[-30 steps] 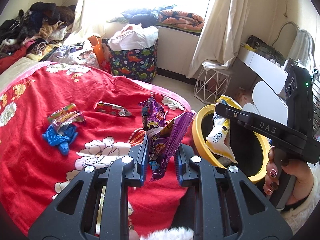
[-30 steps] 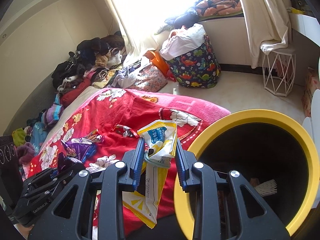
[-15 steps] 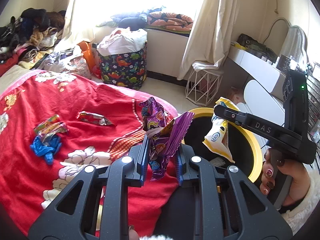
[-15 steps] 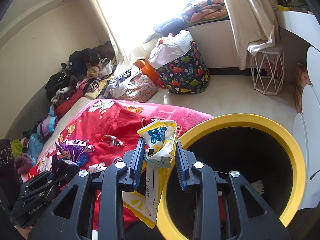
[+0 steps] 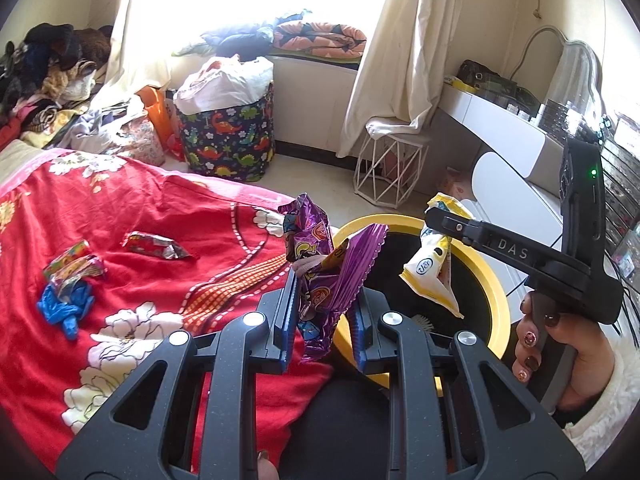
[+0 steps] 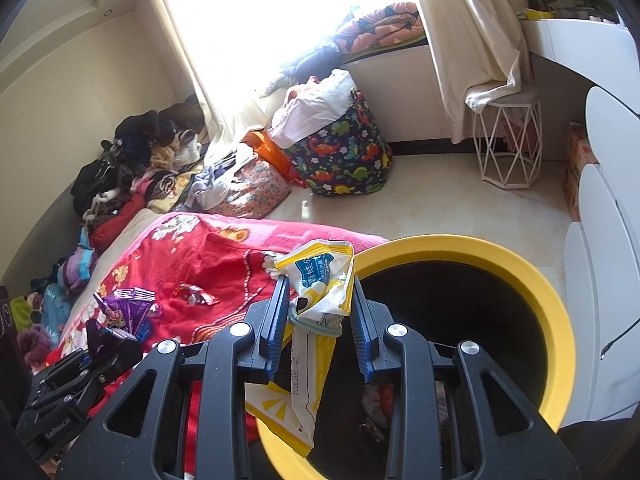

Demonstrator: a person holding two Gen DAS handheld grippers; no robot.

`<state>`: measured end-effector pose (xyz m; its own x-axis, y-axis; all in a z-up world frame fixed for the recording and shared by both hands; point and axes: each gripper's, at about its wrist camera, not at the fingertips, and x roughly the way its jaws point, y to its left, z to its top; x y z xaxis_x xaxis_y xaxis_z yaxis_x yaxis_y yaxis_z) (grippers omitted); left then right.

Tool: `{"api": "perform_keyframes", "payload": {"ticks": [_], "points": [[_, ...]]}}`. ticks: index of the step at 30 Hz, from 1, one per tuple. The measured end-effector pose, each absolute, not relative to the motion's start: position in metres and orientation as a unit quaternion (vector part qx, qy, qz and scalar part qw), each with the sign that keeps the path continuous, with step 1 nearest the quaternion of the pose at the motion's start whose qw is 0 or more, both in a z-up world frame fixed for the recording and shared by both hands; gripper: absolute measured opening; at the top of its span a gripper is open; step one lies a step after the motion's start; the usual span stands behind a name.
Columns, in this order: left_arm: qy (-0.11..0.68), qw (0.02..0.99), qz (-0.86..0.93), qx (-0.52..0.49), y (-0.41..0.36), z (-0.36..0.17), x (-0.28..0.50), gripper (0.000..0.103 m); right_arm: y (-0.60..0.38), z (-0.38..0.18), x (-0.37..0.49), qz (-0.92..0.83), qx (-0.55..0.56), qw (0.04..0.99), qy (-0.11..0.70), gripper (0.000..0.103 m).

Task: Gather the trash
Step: 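Carry both wrappers over the yellow bin and open both tools to drop them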

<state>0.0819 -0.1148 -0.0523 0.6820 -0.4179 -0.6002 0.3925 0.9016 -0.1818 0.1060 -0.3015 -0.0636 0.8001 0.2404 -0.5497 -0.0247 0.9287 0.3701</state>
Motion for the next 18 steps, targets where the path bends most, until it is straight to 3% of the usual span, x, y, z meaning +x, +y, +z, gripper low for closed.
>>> {"api": "perform_keyframes", "payload": {"ticks": [18], "points": [[0.34, 0.907, -0.25, -0.012, -0.147, -0.061, 0.091, 0.016, -0.332, -0.069, 0.104, 0.019, 0.167, 0.94, 0.297, 0.028]]}}
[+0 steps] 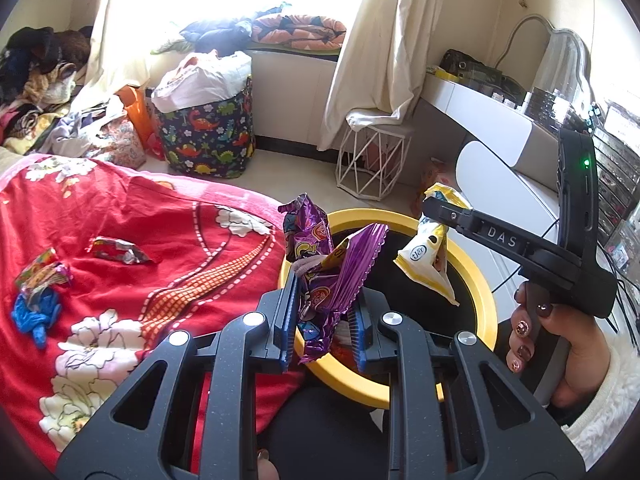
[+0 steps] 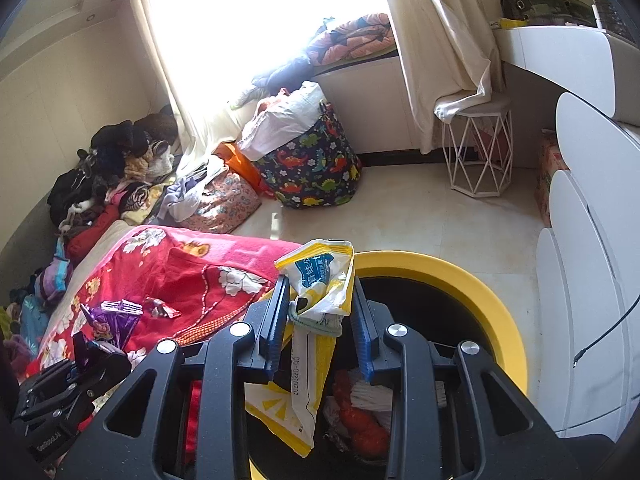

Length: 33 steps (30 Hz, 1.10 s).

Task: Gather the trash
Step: 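Carry both wrappers over the yellow bin and open both tools to drop them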

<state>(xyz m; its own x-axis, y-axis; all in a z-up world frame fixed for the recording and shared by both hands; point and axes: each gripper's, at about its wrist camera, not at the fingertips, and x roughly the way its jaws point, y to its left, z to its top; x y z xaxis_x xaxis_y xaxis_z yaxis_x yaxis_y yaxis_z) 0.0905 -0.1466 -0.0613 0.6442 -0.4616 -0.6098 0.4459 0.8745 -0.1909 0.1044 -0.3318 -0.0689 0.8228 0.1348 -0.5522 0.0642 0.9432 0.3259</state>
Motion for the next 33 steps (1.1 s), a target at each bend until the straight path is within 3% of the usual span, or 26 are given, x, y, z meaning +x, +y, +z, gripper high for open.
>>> {"api": "perform_keyframes", "payload": {"ticks": [33], "points": [[0.391, 0.87, -0.3, 0.013, -0.204, -0.101, 0.108, 0.016, -0.373, -0.093, 0.11, -0.035, 0.187, 0.933, 0.307, 0.031]]}}
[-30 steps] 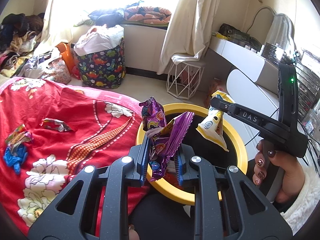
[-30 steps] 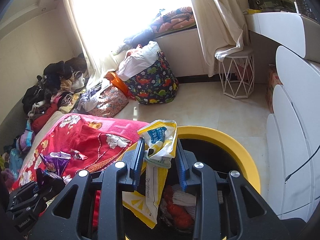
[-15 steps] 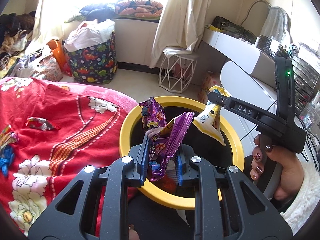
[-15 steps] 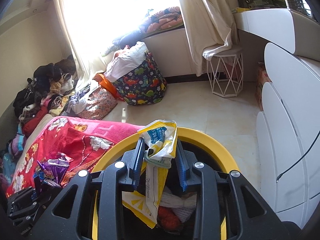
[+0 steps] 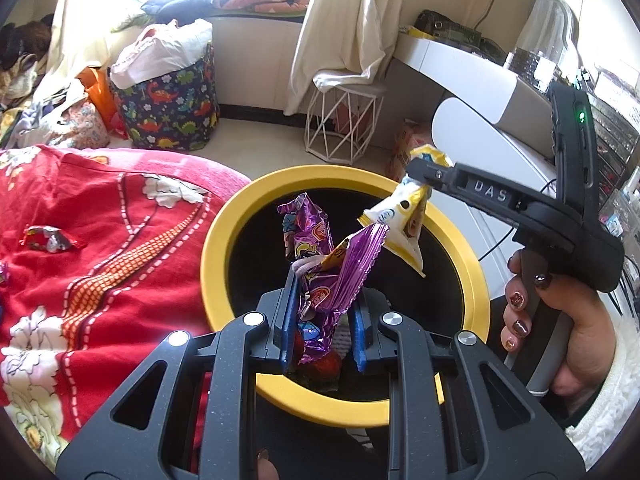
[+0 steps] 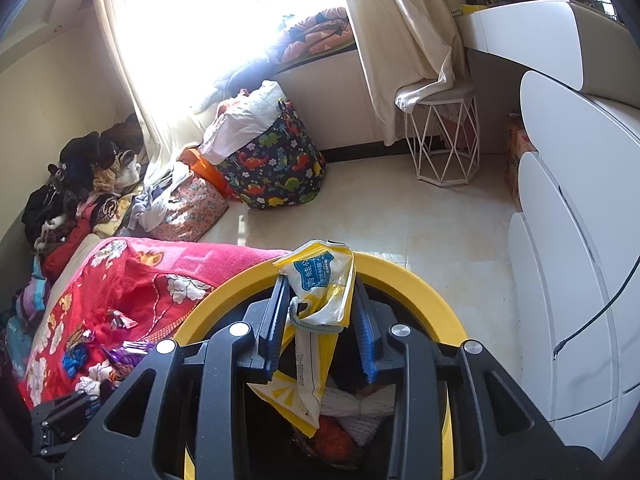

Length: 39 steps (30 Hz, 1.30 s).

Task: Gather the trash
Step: 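Carry both wrappers over the yellow bin and open both tools to drop them, then move both open tools back from the bin toward the bed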

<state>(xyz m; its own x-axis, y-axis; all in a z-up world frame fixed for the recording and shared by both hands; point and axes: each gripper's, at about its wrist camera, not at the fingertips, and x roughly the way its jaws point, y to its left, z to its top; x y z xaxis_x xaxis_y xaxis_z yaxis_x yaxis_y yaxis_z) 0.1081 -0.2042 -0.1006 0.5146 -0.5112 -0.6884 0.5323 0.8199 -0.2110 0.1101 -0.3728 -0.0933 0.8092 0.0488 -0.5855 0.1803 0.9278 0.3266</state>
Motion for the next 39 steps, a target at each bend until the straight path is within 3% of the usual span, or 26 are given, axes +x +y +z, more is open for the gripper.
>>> {"api": "perform_keyframes", "payload": {"ticks": [4, 7, 9, 12, 14, 15, 24, 39], "points": [[0.396, 0.866, -0.304, 0.019, -0.211, -0.105, 0.111, 0.016, -0.376, -0.093, 0.11, -0.032, 0.194, 0.933, 0.302, 0.031], [0.4, 0.861, -0.314, 0.02, -0.214, -0.109, 0.113, 0.018, -0.381, -0.095, 0.108, -0.029, 0.209, 0.931, 0.296, 0.043], [0.402, 0.86, -0.315, 0.023, -0.216, -0.111, 0.113, 0.026, -0.382, -0.096, 0.108, -0.03, 0.212, 0.931, 0.296, 0.047], [0.405, 0.859, -0.313, 0.017, -0.216, -0.111, 0.113, 0.053, -0.384, -0.096, 0.108, -0.032, 0.216, 0.93, 0.295, 0.054], [0.404, 0.86, -0.312, 0.005, -0.213, -0.109, 0.111, 0.089, -0.383, -0.095, 0.108, -0.034, 0.216, 0.931, 0.292, 0.056], [0.4, 0.863, -0.309, 0.001, -0.211, -0.108, 0.11, 0.093, -0.383, -0.095, 0.108, -0.034, 0.215, 0.932, 0.291, 0.058], [0.368, 0.893, -0.257, -0.002, -0.186, -0.089, 0.106, 0.092, -0.37, -0.086, 0.103, -0.023, 0.188, 0.943, 0.275, 0.068], [0.311, 0.933, -0.179, -0.023, -0.119, -0.052, 0.106, 0.092, -0.324, -0.063, 0.096, 0.032, 0.157, 0.955, 0.248, 0.071]]}}
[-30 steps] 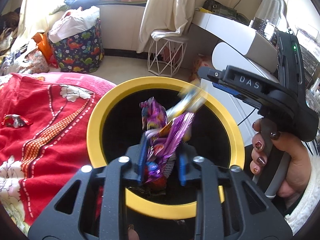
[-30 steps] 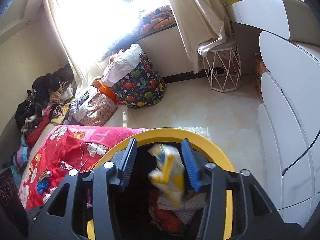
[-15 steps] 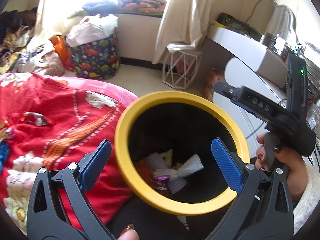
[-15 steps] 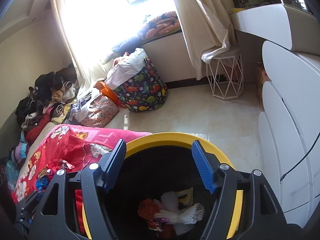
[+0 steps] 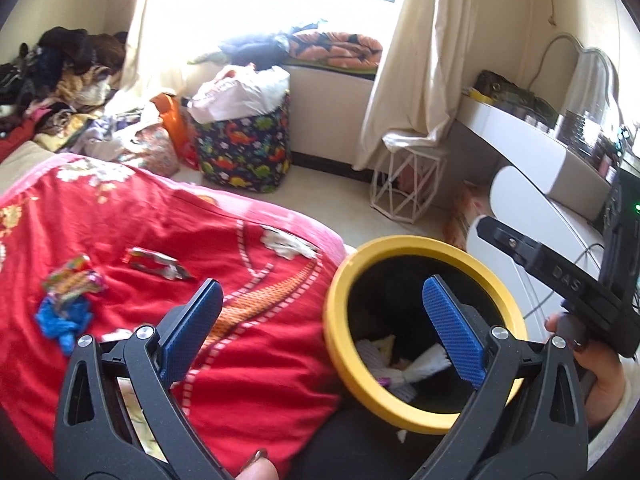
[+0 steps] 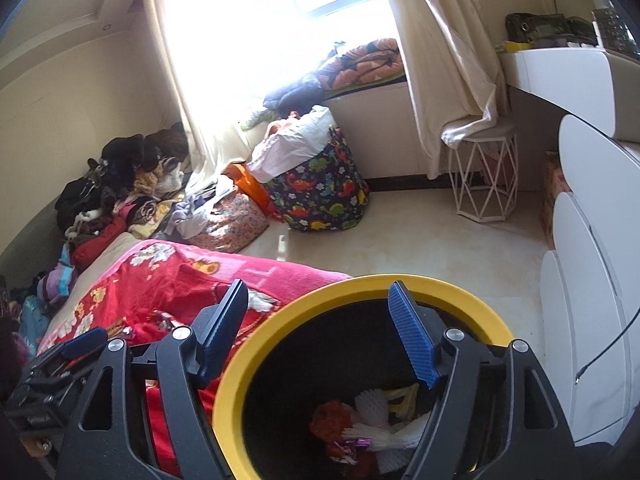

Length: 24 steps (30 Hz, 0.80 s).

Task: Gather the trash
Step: 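Move both open tools back from the bin toward the bed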

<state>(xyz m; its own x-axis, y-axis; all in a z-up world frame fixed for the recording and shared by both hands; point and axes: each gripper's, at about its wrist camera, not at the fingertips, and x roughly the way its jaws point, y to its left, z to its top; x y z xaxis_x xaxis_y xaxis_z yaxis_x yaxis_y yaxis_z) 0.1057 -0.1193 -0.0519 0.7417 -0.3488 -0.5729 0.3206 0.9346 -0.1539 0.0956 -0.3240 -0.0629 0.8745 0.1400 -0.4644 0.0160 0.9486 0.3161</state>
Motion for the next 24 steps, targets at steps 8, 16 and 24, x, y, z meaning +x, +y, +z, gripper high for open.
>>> {"api": "perform_keyframes", "payload": {"ticks": [8, 16, 24], "points": [[0.295, 0.944, -0.141, -0.039, -0.079, -0.044, 0.107, 0.092, -0.286, -0.054, 0.098, 0.074, 0.138, 0.955, 0.251, 0.071], [0.286, 0.951, -0.101, -0.063, -0.038, -0.042, 0.109, 0.092, -0.247, -0.049, 0.105, 0.109, 0.113, 0.952, 0.262, 0.071], [0.283, 0.954, -0.054, -0.08, 0.002, -0.047, 0.108, 0.092, -0.212, -0.044, 0.117, 0.142, 0.097, 0.948, 0.269, 0.071]]}}
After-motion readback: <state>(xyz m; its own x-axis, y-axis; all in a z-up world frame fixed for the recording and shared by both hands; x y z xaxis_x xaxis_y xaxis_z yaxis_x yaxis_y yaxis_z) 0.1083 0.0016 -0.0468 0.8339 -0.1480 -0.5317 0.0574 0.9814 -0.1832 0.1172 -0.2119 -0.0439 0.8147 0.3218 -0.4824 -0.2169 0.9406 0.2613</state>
